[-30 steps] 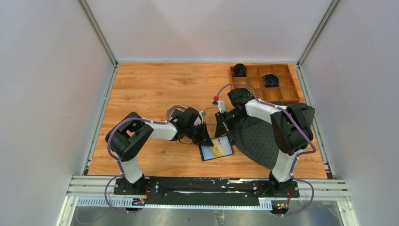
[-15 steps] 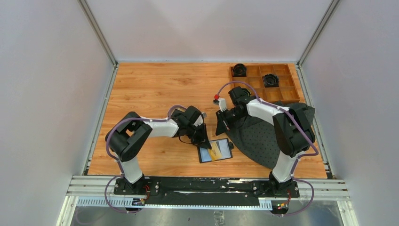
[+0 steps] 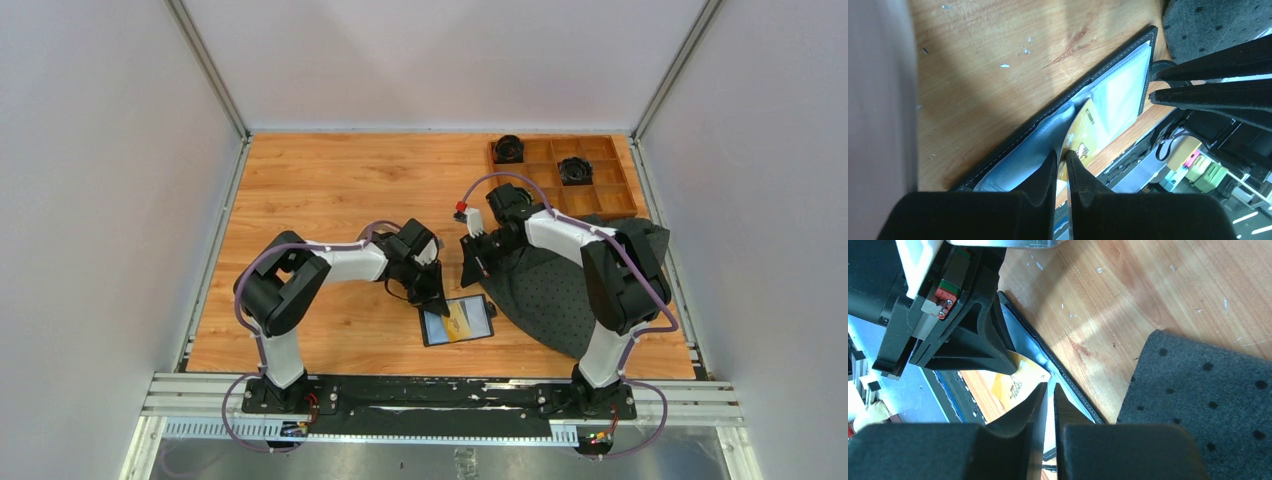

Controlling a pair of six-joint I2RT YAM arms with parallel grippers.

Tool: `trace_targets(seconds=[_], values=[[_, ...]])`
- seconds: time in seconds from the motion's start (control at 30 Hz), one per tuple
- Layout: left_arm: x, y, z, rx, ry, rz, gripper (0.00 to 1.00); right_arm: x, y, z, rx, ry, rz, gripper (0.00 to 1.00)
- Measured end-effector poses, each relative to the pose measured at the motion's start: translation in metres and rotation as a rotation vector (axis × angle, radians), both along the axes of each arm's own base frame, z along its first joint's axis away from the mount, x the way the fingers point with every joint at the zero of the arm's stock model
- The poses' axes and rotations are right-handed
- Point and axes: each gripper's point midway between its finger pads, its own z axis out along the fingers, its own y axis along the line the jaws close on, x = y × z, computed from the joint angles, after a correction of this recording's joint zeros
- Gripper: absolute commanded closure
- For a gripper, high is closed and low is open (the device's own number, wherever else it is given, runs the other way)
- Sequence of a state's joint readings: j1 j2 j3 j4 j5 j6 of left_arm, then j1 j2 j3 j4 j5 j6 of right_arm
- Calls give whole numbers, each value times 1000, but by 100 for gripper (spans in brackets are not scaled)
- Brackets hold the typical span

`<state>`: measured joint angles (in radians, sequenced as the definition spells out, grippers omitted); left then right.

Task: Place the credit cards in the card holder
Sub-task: Insert the credit card into the card holder.

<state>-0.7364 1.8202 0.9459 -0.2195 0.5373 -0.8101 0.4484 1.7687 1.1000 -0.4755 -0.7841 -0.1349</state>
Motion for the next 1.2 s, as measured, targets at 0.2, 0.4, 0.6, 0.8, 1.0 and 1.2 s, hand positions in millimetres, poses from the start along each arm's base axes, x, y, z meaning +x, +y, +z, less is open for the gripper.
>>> trace_targets(seconds=[0.2,0.4,0.6,0.8,1.0,1.2], values=[[2,-1,0,23,14,-20,90,3,-4,0,0,3,-14,87],[3,-3,-1,36,29,-42,90,4,-5,2,10,3,-19,88],[5,-5,0,45,40,-42,87,4,-4,7,23,-2,-15,87],[7,-11,0,45,53,-29,86,5,-3,14,40,-15,-15,87],[7,-25,2,18,49,-12,82,8,-5,20,58,-27,-25,87],[16,-35,4,-3,24,29,69,8,-5,24,69,-31,-23,87]])
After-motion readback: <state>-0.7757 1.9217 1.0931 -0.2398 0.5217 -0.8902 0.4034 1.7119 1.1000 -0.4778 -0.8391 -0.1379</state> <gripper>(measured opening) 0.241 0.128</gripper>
